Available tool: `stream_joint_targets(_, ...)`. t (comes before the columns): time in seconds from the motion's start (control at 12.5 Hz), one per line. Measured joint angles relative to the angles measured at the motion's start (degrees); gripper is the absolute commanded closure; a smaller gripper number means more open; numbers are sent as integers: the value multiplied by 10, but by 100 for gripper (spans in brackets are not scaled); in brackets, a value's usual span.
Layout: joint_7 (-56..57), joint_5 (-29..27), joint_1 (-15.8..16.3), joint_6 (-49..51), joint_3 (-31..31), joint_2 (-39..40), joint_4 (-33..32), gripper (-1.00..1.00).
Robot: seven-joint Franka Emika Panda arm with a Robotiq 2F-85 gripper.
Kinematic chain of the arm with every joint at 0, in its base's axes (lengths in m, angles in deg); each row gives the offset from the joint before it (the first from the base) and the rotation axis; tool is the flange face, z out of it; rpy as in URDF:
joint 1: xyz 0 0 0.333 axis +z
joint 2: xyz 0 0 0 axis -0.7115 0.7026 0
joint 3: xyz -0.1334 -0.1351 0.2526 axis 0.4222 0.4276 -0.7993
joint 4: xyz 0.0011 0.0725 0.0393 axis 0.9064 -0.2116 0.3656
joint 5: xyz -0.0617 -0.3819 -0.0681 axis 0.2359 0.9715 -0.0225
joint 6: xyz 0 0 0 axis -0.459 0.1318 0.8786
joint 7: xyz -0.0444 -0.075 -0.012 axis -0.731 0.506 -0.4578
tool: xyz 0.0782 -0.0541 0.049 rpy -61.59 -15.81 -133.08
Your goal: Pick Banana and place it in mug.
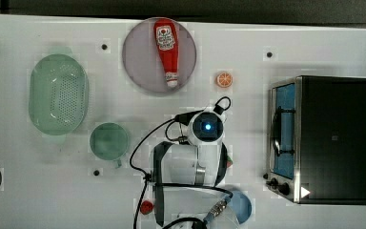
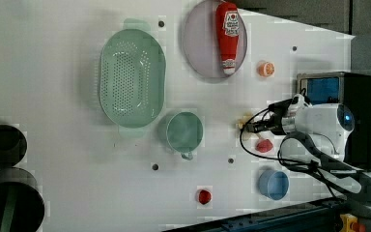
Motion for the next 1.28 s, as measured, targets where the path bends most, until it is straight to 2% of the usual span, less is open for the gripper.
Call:
stream_joint_targets(0.24, 1, 4, 3, 27, 1, -29, -6, 37)
stream_joint_targets(0.4, 1, 3, 10, 90, 2, -85, -18, 37)
stream_joint_targets(0.56, 1, 9, 12, 189, 6, -156, -3, 37)
stream_joint_targets(0.72, 0, 9, 6, 247, -2, -239, 18, 37)
stream_joint_targets(0.88, -13, 13, 13, 345, 6, -315, 60, 37)
stream_joint_targets(1.04, -41, 5, 13, 415, -6, -363, 104, 37)
stream_joint_targets(1.28, -78, 10, 8, 421, -63, -405, 129, 37)
